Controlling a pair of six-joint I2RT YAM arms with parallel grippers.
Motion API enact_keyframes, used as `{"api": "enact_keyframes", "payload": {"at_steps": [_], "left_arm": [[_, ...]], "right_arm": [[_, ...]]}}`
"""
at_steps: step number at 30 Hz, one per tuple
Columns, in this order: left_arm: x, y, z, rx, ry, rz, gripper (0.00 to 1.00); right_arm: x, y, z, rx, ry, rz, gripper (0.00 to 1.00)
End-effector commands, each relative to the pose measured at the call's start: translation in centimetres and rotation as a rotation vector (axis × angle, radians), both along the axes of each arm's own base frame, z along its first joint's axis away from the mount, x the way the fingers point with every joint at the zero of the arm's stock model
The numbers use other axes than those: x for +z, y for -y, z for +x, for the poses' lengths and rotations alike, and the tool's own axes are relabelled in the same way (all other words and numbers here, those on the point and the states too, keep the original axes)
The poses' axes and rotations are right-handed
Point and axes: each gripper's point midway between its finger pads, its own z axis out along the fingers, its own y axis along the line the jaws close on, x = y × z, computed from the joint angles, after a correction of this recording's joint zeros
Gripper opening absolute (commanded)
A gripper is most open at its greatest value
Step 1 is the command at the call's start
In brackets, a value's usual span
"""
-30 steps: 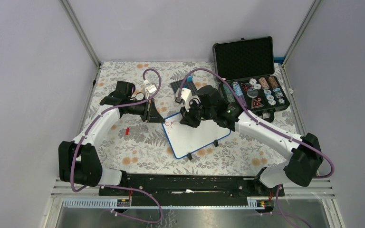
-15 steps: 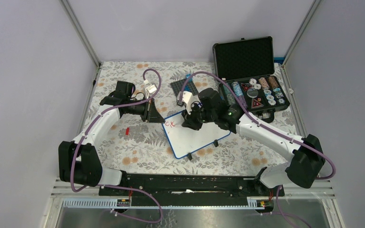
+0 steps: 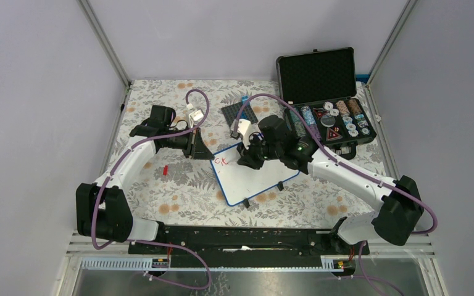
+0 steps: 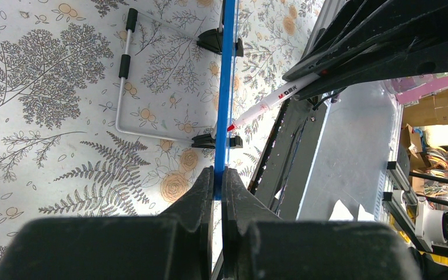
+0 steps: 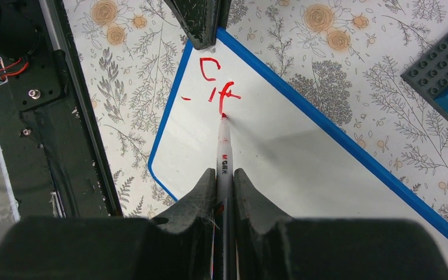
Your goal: Write a sentence on the whiteboard
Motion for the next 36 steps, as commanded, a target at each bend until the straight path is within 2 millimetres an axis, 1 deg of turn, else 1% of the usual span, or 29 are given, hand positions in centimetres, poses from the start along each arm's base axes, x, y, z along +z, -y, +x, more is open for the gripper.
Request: {"api": "enact_keyframes", "payload": {"at_steps": [1, 6, 8, 9, 15, 20, 23, 26, 28, 31, 34, 36], "left_arm": [[0.3, 0.1, -0.4, -0.015, 0.018, -0.008, 0.0], [0.3, 0.1, -0.3, -0.014, 0.026, -0.004, 0.0], [0.3, 0.0, -0.3, -0.012, 0.032, 0.001, 0.07], [0.3, 0.0, -0.2, -0.011, 0.035, 0.002, 0.13], [0.9, 0.1, 0.0, -0.022, 0.06, 0.006, 0.3], [0.7, 0.5, -0.3, -0.053, 0.06, 0.029, 0.36], [0.5, 0.7, 0.0, -0.058, 0.061, 0.038, 0.35], [0.8, 0.8, 0.4, -0.055, 0.07, 0.043, 0.3], [0.8, 0.8, 0.7, -0.053, 0.07, 0.047, 0.24], [0.6, 0.8, 1.3, -0.045, 0.071, 0.061, 0.12], [0.5, 0.8, 1.7, -0.044, 0.068, 0.064, 0.04], [0.4, 0.8, 2.0, -0.04, 0.066, 0.072, 0.01]], "right_arm": [[3.3, -0.1, 1.2, -0.026, 0.078, 0.058, 0.0], [4.5, -0.3, 0.9, -0.014, 0.074, 0.083, 0.0], [4.8, -0.2, 0.8, -0.009, 0.074, 0.089, 0.0], [5.0, -0.2, 0.7, -0.007, 0.072, 0.095, 0.0], [5.1, 0.4, 0.5, 0.003, 0.042, 0.112, 0.0], [5.2, 1.0, 0.5, 0.014, 0.003, 0.122, 0.0], [5.2, 1.1, 0.0, 0.044, 0.006, 0.128, 0.0], [4.6, 1.3, -0.3, 0.058, 0.009, 0.117, 0.0], [4.5, 1.5, -0.1, 0.055, 0.032, 0.112, 0.0], [4.6, 1.4, 0.2, 0.054, 0.056, 0.122, 0.0], [4.9, 1.1, 0.5, 0.049, 0.063, 0.126, 0.0], [4.9, 1.0, 0.9, 0.042, 0.066, 0.125, 0.0]]}}
